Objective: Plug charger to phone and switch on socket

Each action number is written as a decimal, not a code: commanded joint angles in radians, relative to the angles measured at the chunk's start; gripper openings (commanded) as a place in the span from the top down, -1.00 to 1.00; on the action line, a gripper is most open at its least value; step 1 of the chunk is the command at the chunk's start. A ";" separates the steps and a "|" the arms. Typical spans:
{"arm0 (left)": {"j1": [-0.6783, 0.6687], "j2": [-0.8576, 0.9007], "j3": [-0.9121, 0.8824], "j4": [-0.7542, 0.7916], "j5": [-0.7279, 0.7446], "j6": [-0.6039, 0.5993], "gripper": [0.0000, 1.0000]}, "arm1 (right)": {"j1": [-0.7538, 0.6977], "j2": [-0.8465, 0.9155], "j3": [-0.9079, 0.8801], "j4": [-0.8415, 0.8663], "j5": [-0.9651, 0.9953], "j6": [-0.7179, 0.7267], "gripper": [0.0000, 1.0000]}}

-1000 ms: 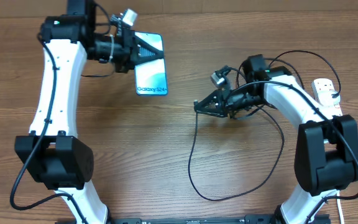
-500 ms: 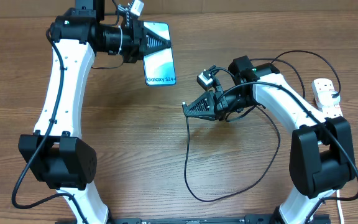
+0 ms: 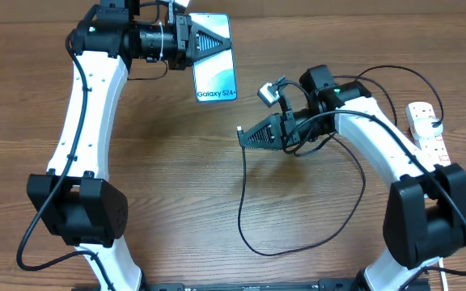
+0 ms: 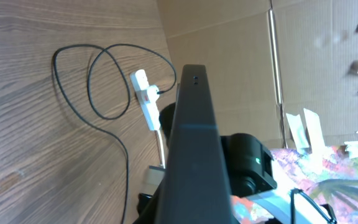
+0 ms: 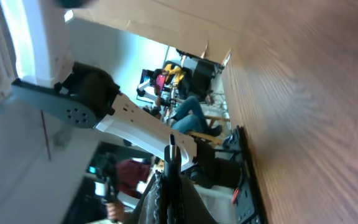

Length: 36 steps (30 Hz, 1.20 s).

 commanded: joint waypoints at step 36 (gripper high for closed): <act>-0.018 -0.009 0.008 0.100 0.090 -0.166 0.92 | 0.042 -0.071 0.086 0.385 -0.034 0.356 0.93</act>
